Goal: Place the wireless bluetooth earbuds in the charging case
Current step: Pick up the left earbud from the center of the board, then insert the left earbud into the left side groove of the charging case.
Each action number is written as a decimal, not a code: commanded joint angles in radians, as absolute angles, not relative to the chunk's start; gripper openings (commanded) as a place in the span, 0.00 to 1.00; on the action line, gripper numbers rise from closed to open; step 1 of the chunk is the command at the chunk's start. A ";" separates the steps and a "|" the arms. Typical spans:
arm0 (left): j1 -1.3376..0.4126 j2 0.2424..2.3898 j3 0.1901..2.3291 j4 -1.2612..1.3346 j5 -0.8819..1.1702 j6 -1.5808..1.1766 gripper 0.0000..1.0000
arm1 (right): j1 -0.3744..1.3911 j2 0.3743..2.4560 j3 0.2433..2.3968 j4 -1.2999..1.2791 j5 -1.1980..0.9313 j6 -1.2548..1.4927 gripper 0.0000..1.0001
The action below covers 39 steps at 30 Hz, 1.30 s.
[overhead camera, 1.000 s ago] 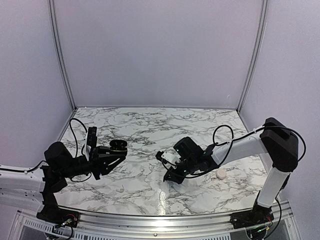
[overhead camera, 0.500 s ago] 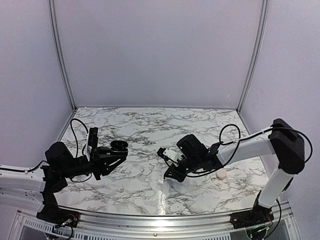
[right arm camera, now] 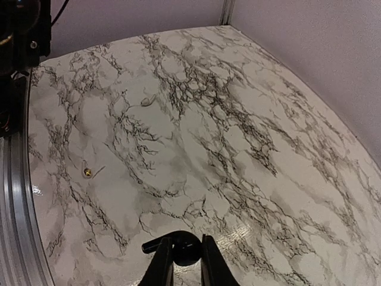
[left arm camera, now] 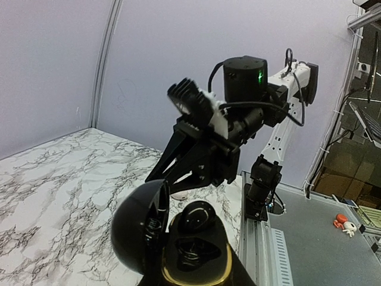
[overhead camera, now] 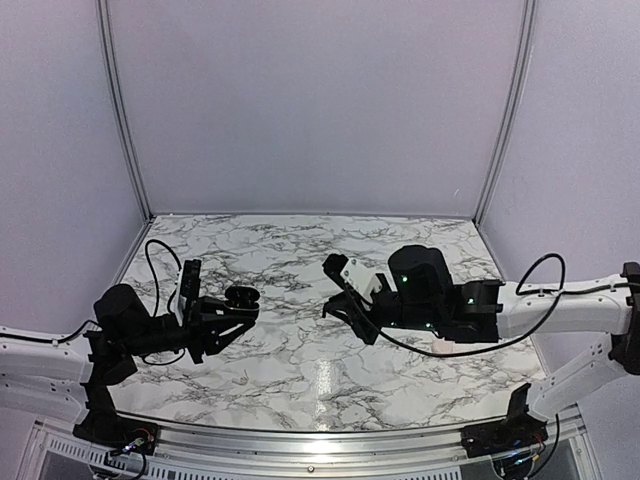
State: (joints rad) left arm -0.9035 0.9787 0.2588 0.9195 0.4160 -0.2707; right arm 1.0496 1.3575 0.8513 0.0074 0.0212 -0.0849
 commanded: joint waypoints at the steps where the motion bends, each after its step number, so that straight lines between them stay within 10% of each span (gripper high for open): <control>1: -0.897 0.990 0.283 0.962 0.492 -0.217 0.00 | 1.132 1.266 0.904 0.018 0.195 -0.150 0.09; 39: -1.007 1.016 0.356 0.770 0.593 0.169 0.00 | 1.629 1.344 1.058 0.165 0.677 -0.517 0.09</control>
State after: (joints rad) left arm -0.9962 1.0012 0.3145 0.7612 0.5838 0.2050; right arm 1.6104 1.3258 1.0039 0.0959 0.6006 -0.4702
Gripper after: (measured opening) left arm 0.238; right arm 0.152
